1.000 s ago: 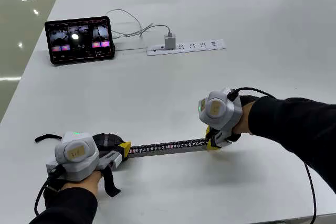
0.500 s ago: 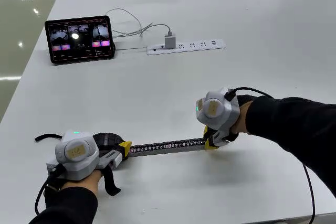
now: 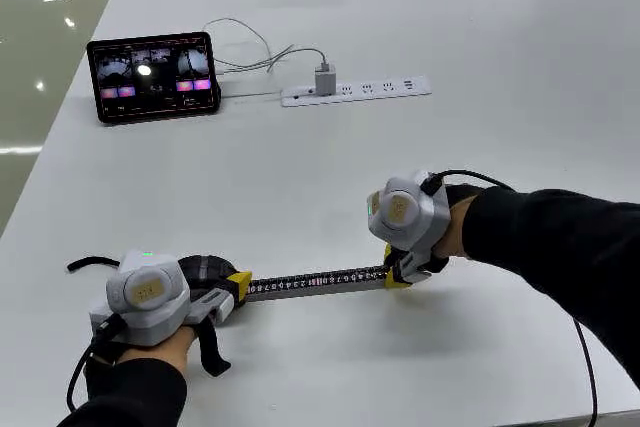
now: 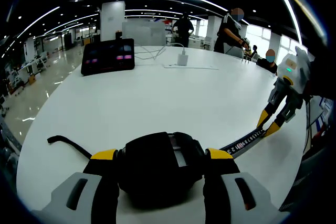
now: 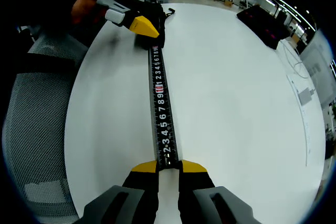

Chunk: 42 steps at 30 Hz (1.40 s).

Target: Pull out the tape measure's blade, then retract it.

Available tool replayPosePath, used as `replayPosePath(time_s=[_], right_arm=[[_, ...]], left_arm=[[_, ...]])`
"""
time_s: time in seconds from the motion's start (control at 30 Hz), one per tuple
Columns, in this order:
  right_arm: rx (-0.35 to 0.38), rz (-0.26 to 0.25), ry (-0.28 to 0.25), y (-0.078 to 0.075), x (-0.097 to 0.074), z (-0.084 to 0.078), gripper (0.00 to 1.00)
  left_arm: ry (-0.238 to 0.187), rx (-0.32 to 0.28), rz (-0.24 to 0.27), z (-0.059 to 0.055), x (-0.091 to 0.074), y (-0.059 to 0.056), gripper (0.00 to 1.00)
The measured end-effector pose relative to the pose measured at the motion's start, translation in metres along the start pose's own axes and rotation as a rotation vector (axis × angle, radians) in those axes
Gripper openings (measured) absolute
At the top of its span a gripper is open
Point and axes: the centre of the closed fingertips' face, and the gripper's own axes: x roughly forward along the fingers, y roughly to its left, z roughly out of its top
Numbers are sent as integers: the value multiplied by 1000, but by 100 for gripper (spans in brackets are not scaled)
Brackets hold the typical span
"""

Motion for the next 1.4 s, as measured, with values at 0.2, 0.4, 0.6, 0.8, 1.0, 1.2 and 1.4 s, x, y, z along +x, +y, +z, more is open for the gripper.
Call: replayPosePath(time_s=[0.2,0.4,0.6,0.8,1.0,1.2,1.4], right_arm=[[10,1,1,0,1,3,9],[18,2,1,0,3,7,9],[15,3,8,1,4,11,9],[0,7,15,1,6,16,9],[7,9,13,1,7,20,9],[1,9,17,2,10,25,9],[-3,12,16,3,11,29,9]], left_arm=[[1,1,-2,0,0,0,60],[-1,0,-1,0,0,0,60],[0,0,-2,0,0,0,60],[2,0,-2,0,0,1,60],[3,-1,-2,0,0,1,60],[5,-1,-3,0,0,1,60],[5,-1,-3,0,1,0,60]])
